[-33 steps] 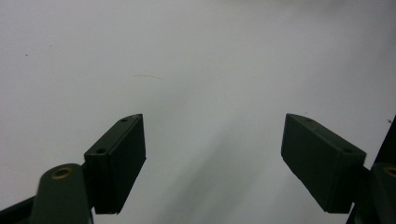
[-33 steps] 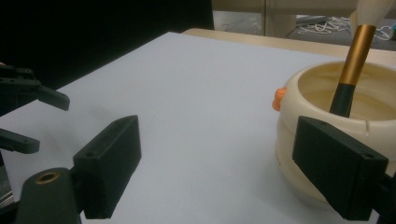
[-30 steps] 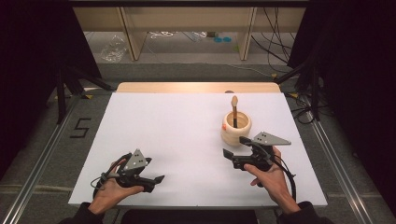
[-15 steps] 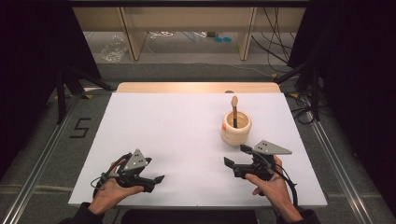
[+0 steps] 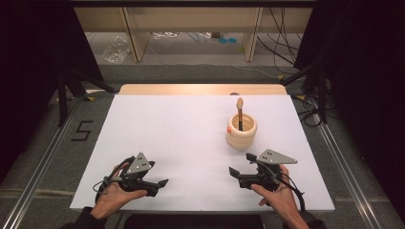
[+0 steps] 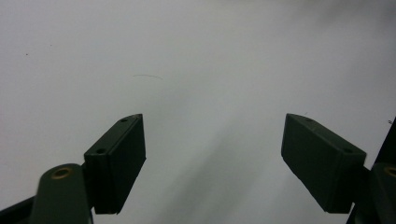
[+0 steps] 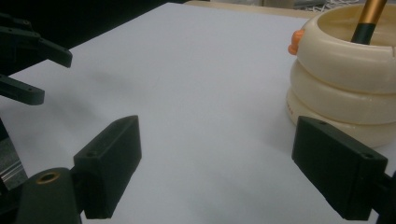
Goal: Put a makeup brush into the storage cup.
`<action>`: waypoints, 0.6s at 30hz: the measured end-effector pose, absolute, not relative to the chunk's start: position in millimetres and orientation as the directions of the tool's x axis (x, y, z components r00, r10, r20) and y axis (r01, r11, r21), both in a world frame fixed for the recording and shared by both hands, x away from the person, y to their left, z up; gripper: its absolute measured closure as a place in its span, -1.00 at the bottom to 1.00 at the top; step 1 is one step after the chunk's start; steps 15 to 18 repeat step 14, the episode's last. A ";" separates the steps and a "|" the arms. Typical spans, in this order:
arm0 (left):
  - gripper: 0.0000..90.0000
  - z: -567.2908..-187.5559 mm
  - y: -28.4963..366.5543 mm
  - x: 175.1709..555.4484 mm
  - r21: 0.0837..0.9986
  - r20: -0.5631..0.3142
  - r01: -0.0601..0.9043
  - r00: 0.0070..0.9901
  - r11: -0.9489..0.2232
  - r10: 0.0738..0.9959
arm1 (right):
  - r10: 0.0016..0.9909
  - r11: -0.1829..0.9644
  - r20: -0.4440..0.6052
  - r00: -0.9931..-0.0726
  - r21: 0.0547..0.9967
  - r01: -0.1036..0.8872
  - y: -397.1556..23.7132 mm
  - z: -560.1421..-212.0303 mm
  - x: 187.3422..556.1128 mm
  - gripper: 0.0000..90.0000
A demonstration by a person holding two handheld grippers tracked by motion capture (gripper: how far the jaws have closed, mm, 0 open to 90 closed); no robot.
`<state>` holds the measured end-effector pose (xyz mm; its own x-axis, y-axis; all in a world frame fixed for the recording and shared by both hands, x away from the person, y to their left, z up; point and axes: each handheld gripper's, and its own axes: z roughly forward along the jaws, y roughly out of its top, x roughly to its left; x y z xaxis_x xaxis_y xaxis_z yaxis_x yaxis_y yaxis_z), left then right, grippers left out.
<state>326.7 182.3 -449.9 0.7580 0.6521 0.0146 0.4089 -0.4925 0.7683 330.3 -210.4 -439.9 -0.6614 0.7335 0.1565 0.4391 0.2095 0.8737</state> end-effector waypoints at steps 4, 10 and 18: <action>-0.51 -449.5 183.1 327.0 0.765 0.022 0.410 0.755 -0.497 0.656 | 0.735 0.218 0.143 -0.663 0.875 0.432 -209.9 -440.6 329.8 -0.63; -0.51 -449.6 182.3 327.2 0.768 0.017 0.407 0.760 -0.495 0.650 | 0.735 0.226 0.139 -0.664 0.872 0.433 -209.6 -442.1 329.9 -0.63; -0.51 -451.3 183.3 329.7 0.763 0.019 0.410 0.759 -0.500 0.651 | 0.737 0.230 0.137 -0.662 0.870 0.436 -209.9 -442.6 330.4 -0.63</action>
